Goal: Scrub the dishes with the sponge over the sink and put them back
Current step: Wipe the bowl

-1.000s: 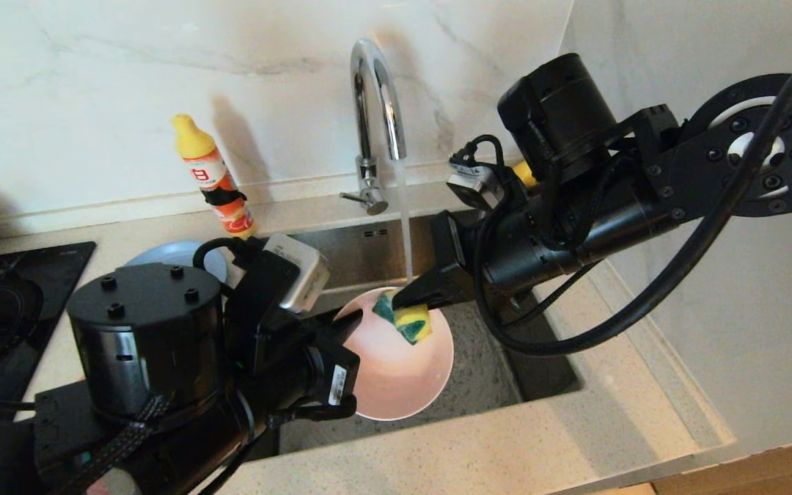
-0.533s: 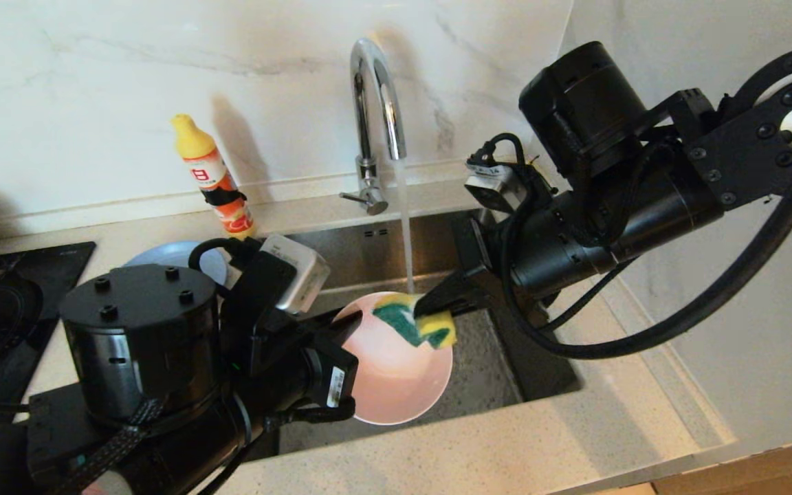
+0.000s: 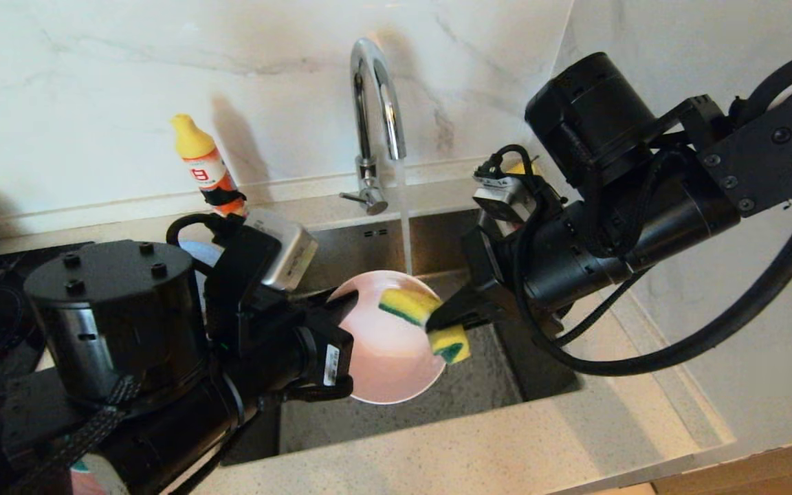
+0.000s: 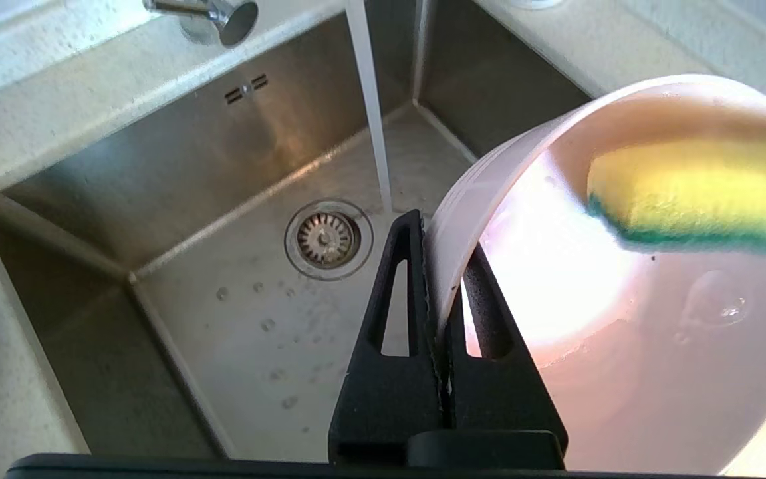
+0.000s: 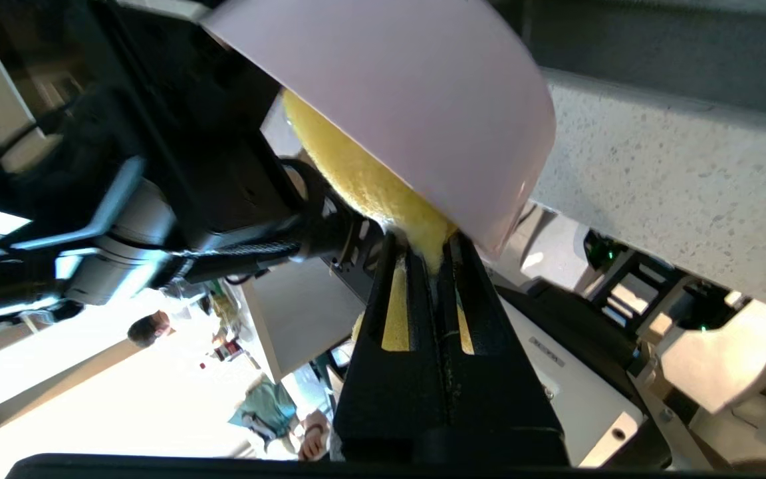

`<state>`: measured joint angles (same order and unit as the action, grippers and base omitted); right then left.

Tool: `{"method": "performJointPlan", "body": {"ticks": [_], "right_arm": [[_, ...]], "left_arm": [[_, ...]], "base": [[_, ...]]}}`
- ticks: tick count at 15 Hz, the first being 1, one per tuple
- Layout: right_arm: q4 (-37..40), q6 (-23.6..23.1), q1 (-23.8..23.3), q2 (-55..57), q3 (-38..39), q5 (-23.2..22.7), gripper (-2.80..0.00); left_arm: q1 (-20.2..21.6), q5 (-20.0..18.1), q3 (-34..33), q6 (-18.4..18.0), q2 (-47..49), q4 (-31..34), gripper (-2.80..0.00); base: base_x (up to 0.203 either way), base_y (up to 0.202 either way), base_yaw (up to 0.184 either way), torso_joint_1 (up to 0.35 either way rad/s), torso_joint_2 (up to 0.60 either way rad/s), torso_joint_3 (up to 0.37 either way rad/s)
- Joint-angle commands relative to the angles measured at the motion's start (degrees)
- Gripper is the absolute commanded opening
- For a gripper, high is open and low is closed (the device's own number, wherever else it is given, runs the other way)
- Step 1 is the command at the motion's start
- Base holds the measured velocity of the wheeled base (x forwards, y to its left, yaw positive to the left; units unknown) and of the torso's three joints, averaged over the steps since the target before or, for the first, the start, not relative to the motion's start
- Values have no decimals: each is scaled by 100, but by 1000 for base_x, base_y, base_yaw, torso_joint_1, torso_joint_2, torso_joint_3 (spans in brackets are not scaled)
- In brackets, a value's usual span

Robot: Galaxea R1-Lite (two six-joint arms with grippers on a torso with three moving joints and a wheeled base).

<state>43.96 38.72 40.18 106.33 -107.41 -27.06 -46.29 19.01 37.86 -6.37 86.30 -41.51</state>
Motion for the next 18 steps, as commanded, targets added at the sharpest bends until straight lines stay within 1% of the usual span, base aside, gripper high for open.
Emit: {"method": "performJointPlan", "body": {"ticks": [1,4,6,12,18], "right_arm": [[91,22,59,62,-41,-18,-280],[133,30,175,72,-33,-24,-280],[215,39,333,72,-26,-27,-280],[255,53,670,196,-98,-27,-280],[95,39,675,582,-307,-18,-280]], "left_arm": [[23,15,71,-4,19,-24,-280],[43,24,72,-13,28,-24,-280],[67,120,89,-5,45,-24,-280],[76,130,186,5,80,-24,-280],[77,130,184,75,36,-24,-280]], "base": [[0,0,0,0,0,0],[0,0,0,0,0,0],[0,0,0,0,0,0],[0,0,0,0,0,0],[0,0,0,0,0,0]]}}
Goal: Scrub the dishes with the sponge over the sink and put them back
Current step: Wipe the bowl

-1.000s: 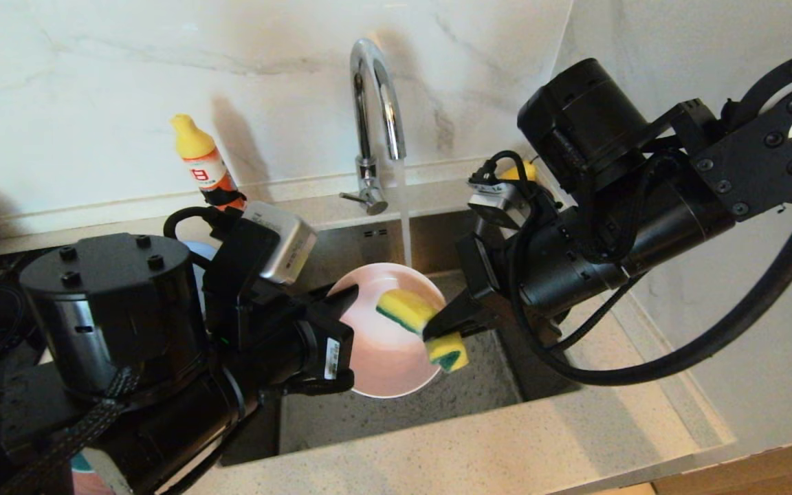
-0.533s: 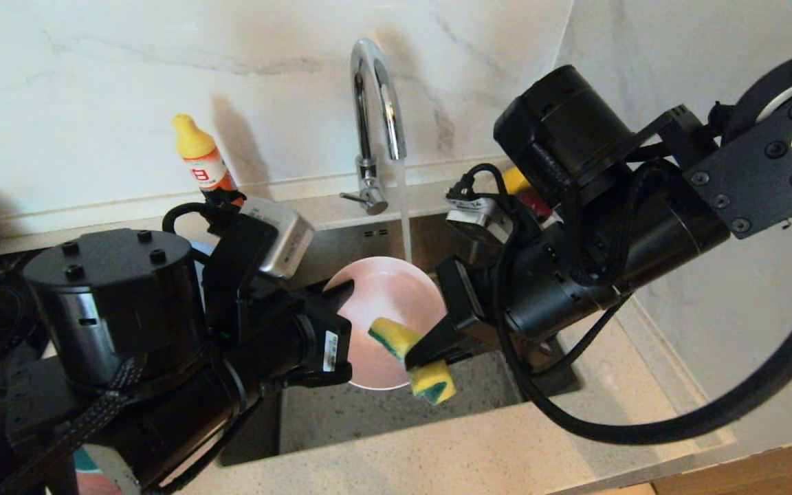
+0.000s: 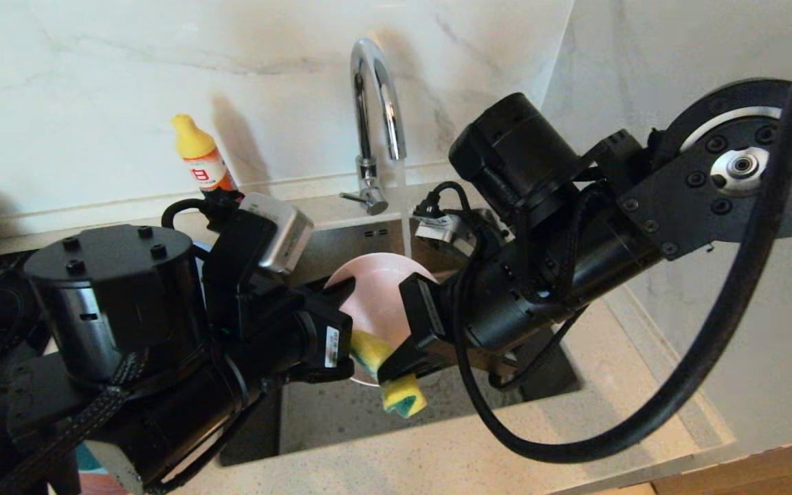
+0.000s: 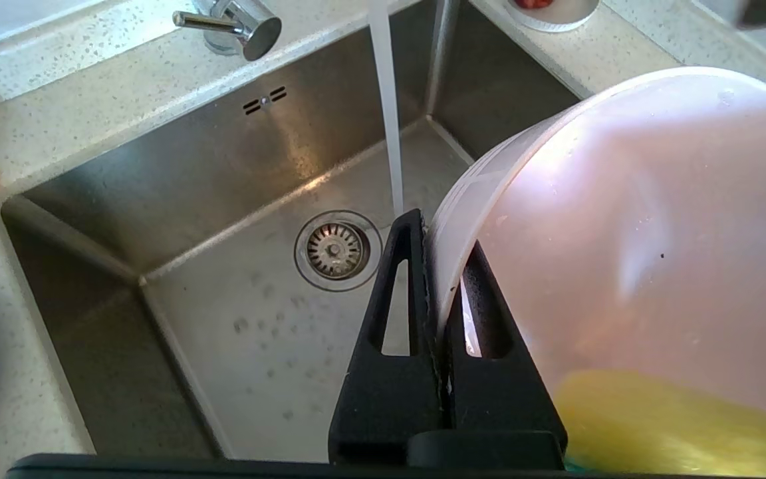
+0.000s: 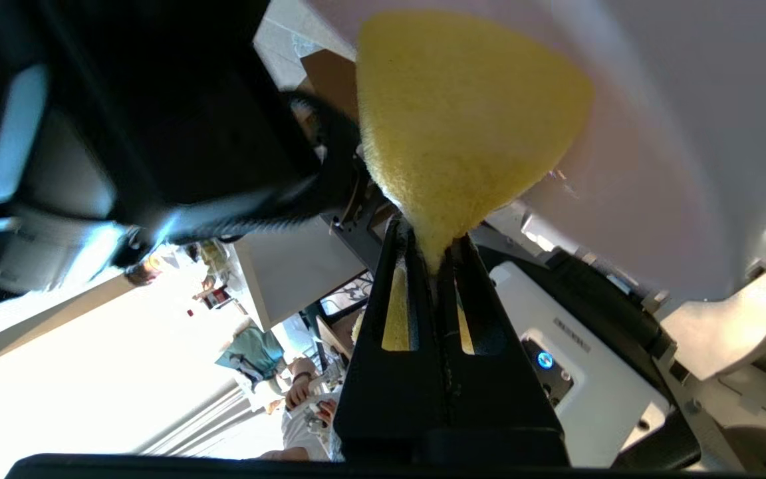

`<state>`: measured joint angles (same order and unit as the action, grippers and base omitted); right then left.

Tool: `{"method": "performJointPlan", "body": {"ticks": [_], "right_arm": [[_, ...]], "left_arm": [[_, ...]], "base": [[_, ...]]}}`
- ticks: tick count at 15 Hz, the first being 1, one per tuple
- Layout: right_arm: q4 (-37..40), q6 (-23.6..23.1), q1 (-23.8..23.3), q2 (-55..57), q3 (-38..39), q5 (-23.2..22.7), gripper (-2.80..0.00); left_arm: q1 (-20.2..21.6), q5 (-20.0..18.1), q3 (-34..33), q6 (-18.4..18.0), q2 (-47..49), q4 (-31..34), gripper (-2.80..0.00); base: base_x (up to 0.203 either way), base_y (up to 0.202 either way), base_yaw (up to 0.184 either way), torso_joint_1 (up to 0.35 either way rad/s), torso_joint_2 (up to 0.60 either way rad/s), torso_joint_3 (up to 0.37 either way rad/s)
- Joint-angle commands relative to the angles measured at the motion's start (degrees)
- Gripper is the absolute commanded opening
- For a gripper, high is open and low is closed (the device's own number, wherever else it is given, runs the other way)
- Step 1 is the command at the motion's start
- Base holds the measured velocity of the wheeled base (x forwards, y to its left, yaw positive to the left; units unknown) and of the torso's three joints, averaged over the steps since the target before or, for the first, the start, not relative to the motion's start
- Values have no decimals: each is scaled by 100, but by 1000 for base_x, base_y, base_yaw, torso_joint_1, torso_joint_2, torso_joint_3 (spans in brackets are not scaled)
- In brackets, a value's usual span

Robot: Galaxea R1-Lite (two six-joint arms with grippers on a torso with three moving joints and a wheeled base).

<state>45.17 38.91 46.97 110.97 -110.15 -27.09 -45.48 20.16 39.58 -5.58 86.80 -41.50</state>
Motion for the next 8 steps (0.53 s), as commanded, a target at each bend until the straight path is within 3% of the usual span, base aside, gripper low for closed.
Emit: {"method": "performJointPlan", "body": {"ticks": [1,8], "right_arm": [[-82,29,3,126,-33,-16,-280],[102,38,-248,-85,-25,0,-280]], "left_arm": [[-4,15,14,-5,-14,-25,-280],[4,15,-3,-5,-14,-25,-280]], "base": [[0,0,0,0,0,0],[0,0,0,0,0,0]]}}
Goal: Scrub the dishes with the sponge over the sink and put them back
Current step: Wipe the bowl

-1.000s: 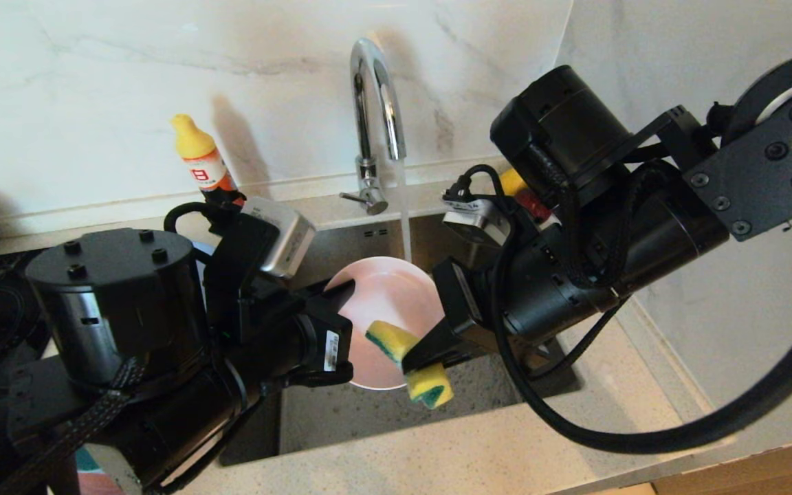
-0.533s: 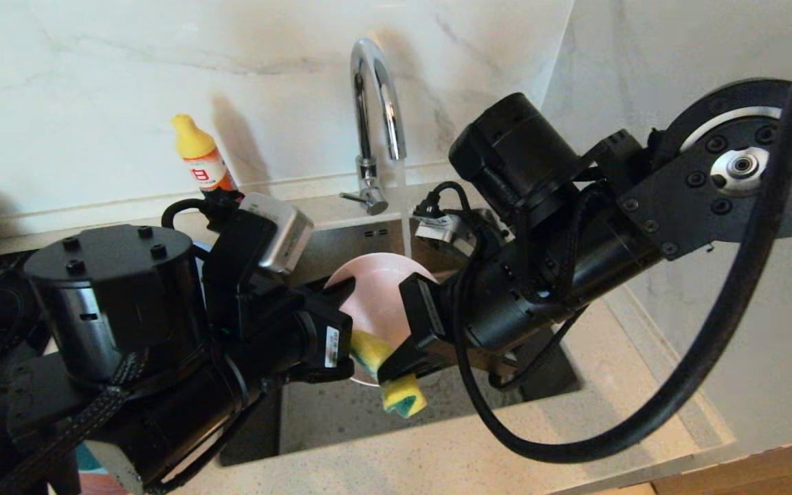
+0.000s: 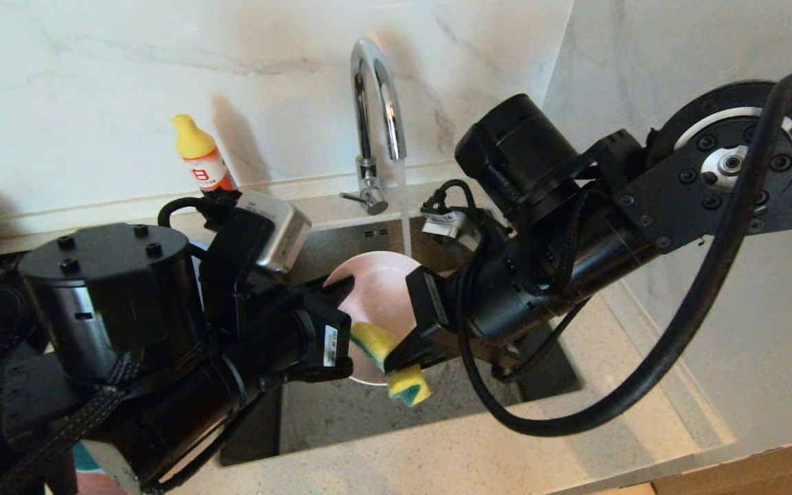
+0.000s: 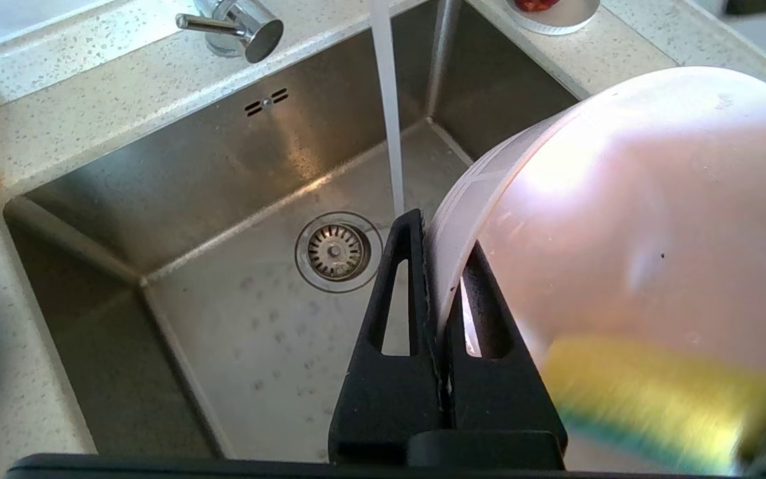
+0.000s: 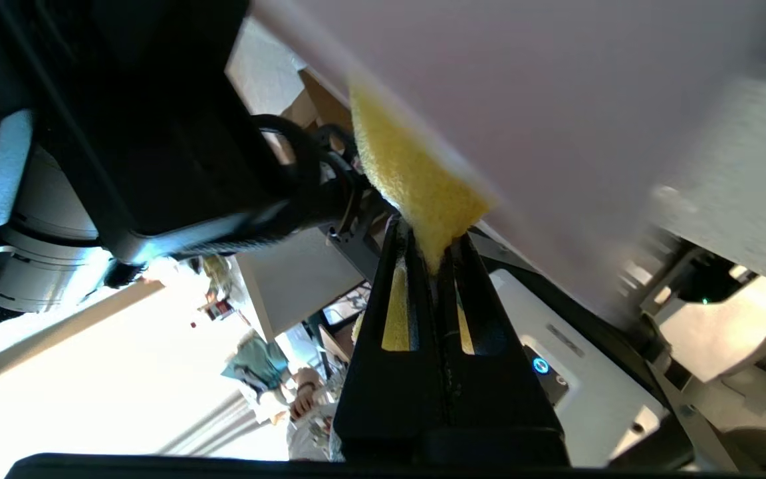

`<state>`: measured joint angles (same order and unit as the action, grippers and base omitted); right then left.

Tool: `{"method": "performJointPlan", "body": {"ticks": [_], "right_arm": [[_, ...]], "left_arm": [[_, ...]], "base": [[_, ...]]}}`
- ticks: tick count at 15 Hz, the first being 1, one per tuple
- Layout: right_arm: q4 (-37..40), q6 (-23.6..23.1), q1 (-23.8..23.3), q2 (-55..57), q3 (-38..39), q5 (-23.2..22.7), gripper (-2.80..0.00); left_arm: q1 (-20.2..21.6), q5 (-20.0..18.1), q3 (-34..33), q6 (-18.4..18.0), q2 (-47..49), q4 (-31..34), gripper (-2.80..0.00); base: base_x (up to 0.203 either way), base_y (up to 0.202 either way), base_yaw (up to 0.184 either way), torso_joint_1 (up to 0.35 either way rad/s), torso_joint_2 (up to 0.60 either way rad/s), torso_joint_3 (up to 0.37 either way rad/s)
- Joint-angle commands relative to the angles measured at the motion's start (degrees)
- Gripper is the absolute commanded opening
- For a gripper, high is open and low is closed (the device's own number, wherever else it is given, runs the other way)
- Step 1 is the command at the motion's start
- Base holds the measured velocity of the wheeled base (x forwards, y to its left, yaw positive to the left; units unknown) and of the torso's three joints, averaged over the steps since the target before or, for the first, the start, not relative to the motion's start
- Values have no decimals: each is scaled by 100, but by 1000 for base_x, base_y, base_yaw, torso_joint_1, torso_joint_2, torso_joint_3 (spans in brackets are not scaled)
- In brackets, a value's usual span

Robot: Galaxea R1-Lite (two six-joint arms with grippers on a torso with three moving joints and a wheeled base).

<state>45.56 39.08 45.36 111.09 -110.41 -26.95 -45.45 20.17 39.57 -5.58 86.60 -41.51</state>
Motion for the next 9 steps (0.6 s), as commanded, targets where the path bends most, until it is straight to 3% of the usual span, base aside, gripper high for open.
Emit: {"method": "performJointPlan", "body": {"ticks": [1,9], "right_arm": [[106,20,-148,-115,2,-4,-280],[57,20,-502,-275,-13,6,-280]], "left_arm": [[1,14,0,-4,6,-24,-280],[1,22,-46,-4,-29,-24,-280]], "base": [[0,0,0,0,0,0],[0,0,0,0,0,0]]}}
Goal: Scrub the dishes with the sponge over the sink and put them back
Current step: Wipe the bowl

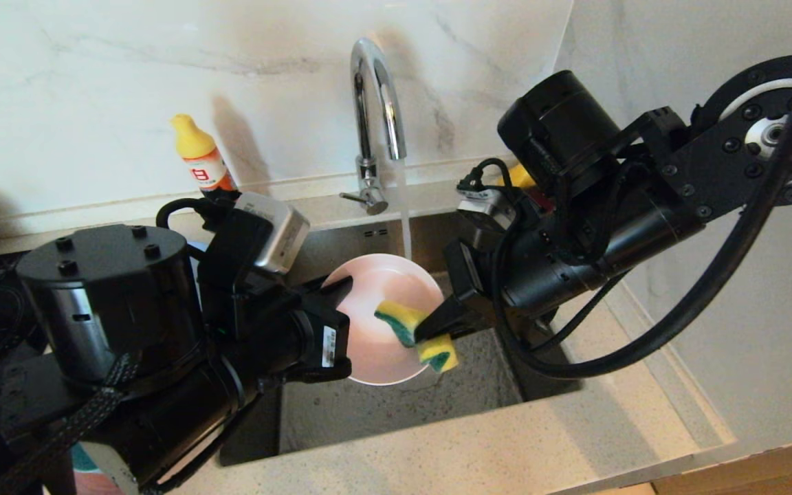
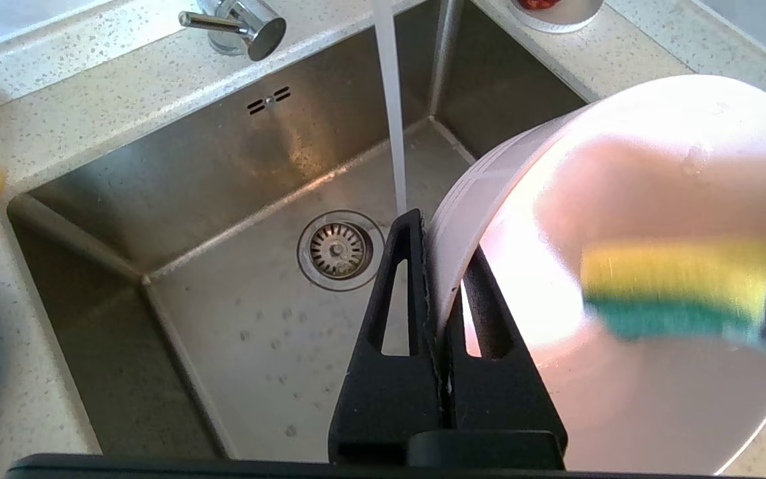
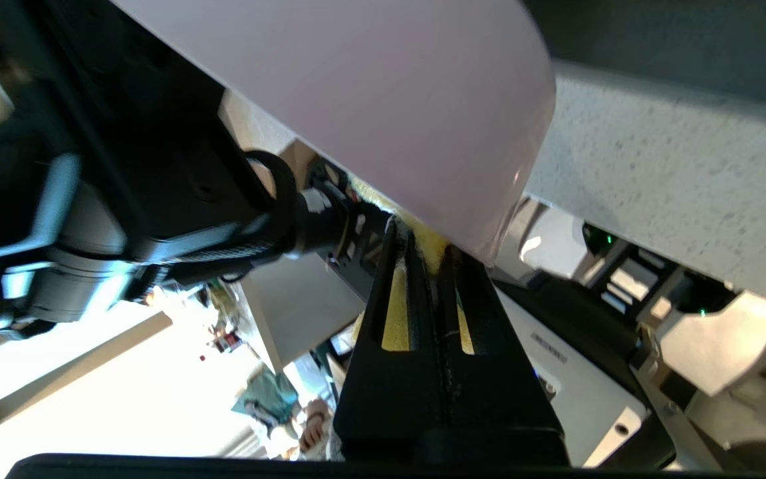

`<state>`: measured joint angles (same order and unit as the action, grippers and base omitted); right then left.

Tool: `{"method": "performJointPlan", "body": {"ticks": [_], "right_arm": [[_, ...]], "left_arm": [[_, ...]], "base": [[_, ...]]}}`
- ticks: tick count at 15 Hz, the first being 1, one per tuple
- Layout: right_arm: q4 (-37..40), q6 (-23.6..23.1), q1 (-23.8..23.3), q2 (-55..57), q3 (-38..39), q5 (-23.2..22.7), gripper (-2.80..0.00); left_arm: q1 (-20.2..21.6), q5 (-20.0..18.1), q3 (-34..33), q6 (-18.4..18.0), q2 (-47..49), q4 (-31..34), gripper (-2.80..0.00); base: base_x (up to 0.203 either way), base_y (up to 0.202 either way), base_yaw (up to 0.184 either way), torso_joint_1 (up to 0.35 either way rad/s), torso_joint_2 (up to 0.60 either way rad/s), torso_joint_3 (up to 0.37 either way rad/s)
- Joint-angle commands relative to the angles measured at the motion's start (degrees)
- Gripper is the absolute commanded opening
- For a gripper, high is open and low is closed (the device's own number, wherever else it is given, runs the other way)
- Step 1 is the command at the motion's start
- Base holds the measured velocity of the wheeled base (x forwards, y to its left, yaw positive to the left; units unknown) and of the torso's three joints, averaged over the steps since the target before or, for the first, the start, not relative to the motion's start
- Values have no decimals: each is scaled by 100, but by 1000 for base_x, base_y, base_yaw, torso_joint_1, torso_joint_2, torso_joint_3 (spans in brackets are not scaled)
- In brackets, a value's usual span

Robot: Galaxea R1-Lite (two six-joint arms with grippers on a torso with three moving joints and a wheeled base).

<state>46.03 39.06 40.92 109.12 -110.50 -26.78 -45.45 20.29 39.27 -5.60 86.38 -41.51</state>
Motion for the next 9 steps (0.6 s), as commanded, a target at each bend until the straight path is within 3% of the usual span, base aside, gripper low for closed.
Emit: {"method": "performJointPlan", "body": {"ticks": [1,9], "right_arm": [[-4,23,-92,-103,-14,-11,-280],[-464,5,-199,-207,-16,-2,-280]], "left_arm": [[1,11,-25,-2,-16,-24,-280],[-8,2,-181,-11,-95,-24,-280]], "base": [[0,0,0,0,0,0],[0,0,0,0,0,0]]}}
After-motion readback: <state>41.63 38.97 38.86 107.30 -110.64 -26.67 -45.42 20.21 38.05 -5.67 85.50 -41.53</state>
